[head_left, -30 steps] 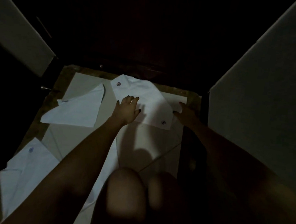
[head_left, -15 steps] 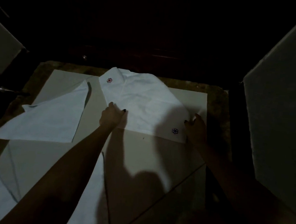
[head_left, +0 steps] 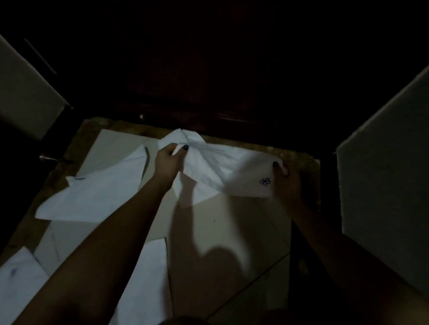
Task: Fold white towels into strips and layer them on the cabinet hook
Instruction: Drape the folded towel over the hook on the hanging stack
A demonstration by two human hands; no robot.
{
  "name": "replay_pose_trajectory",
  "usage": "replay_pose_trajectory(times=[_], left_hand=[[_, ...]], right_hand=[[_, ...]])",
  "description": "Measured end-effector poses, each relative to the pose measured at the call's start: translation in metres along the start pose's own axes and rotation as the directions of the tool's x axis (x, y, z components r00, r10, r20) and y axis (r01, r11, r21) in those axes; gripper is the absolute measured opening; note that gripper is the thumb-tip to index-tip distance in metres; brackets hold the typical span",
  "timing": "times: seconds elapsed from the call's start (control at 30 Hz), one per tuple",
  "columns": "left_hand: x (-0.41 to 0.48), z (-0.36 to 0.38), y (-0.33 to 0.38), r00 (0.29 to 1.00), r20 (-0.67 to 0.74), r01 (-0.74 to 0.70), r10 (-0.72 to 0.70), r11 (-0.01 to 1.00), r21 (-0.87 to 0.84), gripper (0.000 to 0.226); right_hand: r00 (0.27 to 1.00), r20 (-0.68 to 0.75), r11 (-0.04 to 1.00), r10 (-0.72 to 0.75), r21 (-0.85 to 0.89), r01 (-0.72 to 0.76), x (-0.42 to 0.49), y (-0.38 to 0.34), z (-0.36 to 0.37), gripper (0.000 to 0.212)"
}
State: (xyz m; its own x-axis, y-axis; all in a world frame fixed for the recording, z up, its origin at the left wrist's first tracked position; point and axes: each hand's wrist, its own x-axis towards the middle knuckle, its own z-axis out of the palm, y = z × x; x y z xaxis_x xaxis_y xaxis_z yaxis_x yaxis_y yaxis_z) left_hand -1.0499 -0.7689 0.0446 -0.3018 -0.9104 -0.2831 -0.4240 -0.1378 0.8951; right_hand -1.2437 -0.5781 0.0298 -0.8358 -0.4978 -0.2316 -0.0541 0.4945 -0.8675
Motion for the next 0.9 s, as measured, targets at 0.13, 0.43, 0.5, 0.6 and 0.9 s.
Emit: replay_pose_trajectory(times=[0.13, 0.43, 0.5, 0.6, 0.9], left_hand=[[-0.024, -0.038, 0.091, 0.994, -0.107, -0.016, 0.013, 1.000, -0.026, 0.017], [-0.110, -0.161, 0.306, 0.959, -0.261, 0.083, -0.114, 0.988, -0.129, 0.014], [-0.125, -0.194, 0.354, 0.962, -0.231, 0.105, -0.142, 0.981, -0.163, 0.013], [-0.153, -0.245, 0.421, 0.976, -0.184, 0.071, -0.117, 0.969, -0.236, 0.020], [-0.216, -0.388, 0.567, 0.939, -0.337, -0.103, -0.073, 0.873, -0.477, 0.026]], right_hand=[[0.997, -0.070, 0.996, -0.018, -0.087, 0.012, -0.016, -0.086, -0.039, 0.033], [0.977, 0.154, 0.978, 0.148, 0.121, -0.167, -0.090, -0.332, -0.124, 0.023], [0.955, 0.240, 0.967, 0.176, 0.139, -0.213, -0.101, -0.396, -0.140, 0.023], [0.920, 0.348, 0.953, 0.179, 0.170, -0.250, -0.117, -0.490, -0.157, 0.021], [0.829, 0.558, 0.947, 0.021, 0.254, -0.195, -0.143, -0.700, -0.176, 0.036]])
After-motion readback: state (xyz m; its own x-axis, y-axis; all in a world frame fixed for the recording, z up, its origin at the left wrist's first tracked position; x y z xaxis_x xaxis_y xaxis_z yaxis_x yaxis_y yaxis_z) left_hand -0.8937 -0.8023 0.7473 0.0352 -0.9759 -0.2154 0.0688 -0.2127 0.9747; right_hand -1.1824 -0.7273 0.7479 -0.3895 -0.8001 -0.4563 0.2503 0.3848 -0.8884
